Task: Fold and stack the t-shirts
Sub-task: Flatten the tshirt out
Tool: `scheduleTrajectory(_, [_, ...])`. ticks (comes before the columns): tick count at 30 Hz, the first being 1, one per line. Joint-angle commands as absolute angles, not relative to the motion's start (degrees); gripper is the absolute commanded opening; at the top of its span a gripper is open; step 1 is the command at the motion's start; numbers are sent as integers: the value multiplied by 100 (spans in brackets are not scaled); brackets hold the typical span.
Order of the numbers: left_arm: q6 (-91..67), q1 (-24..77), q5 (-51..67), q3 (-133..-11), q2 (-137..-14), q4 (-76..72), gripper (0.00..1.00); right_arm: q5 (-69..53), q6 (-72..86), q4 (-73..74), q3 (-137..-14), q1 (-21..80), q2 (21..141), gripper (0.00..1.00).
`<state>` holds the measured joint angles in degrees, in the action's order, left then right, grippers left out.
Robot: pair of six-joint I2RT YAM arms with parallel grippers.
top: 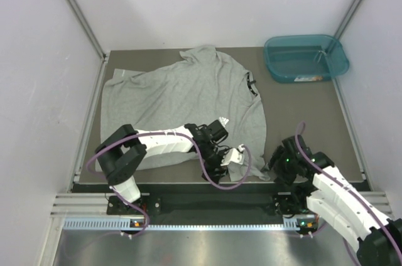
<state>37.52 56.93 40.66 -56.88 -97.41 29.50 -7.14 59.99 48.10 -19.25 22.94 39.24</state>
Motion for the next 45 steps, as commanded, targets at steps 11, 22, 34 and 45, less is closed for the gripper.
scheduleTrajectory(11, [3411,4116,2211,-6761,-8633,4693,86,1063,4132,3151,-4008,1925,5905,53])
scheduleTrajectory(22, [4095,47,160,-4562,-6741,4649,73,387,3472,1644,-4034,1494,7944,57])
scheduleTrajectory(34, [3875,-2346,-316,-4044,-7198,4265,83,228,3691,1169,-3648,1486,8324,15])
scheduleTrajectory(45, [4183,-2654,-413,-3516,-7822,3498,79,351,3999,1485,-3086,1406,7534,0])
